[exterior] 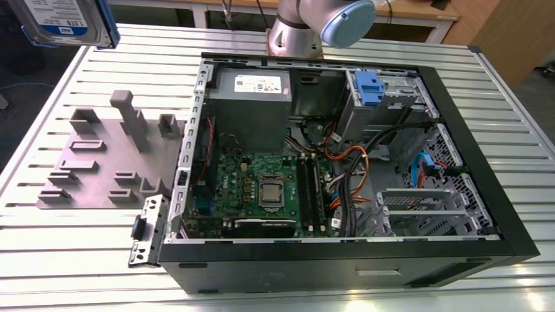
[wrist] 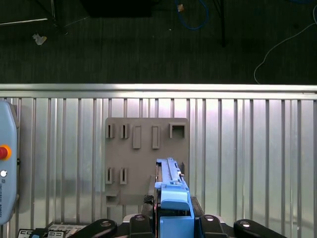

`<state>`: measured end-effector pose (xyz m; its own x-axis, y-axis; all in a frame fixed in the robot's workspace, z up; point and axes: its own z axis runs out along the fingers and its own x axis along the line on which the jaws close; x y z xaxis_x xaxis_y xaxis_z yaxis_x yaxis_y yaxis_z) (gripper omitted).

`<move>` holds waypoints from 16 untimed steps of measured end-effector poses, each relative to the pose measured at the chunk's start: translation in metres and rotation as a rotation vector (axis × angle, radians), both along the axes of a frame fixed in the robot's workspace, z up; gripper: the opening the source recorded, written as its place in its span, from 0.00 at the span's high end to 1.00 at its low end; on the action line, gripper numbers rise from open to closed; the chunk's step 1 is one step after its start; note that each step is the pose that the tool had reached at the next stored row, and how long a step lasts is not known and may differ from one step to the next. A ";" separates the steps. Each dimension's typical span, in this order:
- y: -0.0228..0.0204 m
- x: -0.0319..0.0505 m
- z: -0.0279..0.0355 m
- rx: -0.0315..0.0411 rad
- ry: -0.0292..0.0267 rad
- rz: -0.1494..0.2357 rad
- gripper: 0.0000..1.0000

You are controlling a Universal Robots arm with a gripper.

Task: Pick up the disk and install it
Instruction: 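Pick up the disk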

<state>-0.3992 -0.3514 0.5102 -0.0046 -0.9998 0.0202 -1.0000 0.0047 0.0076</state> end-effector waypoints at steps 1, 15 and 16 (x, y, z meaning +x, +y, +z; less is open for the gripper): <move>0.0000 0.0001 0.0000 0.0000 0.0000 0.000 0.64; 0.0000 0.0076 0.0000 0.0000 0.0001 0.000 0.64; 0.0000 0.0082 0.0000 0.0000 0.0000 0.000 0.64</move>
